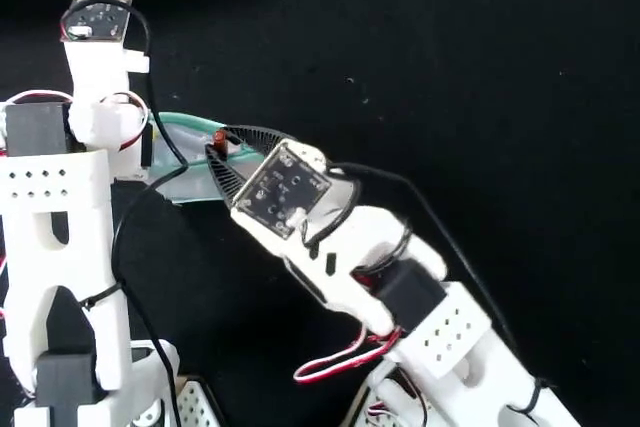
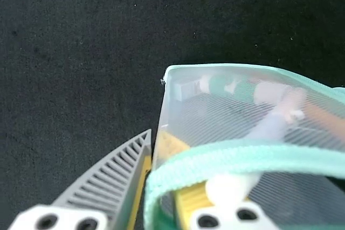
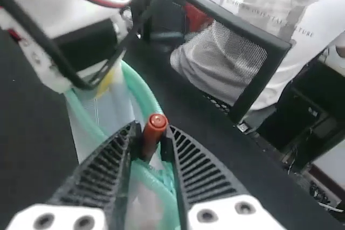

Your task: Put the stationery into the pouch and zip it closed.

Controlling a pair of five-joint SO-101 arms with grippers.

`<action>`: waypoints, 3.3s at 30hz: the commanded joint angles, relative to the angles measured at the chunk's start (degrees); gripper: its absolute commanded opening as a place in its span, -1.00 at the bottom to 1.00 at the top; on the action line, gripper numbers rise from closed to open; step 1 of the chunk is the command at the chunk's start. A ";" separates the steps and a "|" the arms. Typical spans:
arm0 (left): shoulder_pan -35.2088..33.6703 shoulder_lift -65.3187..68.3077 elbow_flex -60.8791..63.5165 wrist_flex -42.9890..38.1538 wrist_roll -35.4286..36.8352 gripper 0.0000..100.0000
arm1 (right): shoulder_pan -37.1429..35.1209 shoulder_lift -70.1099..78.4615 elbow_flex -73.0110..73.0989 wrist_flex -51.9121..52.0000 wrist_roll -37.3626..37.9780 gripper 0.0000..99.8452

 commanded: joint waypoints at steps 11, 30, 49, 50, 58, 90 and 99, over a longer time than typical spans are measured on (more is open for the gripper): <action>-1.54 0.26 -0.75 -0.09 -0.62 -0.94 | 4.66 11.38 -0.22 -3.34 1.05 -0.98; -1.54 0.26 -0.75 -0.09 -0.70 -0.94 | 6.33 30.02 -8.75 5.54 1.14 -0.98; -1.54 0.26 -0.57 -0.09 -0.79 -0.94 | -1.93 2.59 -16.31 21.27 1.05 -0.59; -1.63 0.26 -0.66 -0.09 -0.79 -0.94 | -0.62 1.54 -15.96 21.36 1.05 -0.60; -1.45 0.09 -0.84 -0.09 -0.79 -0.94 | 7.38 1.10 -11.38 22.33 1.05 -0.59; 2.77 0.35 -3.47 -1.67 -0.79 -0.93 | -6.86 6.29 -0.40 18.73 7.03 -0.42; 2.86 7.47 -3.82 -1.67 -0.79 -0.93 | -7.21 0.13 -3.47 31.56 7.12 -0.42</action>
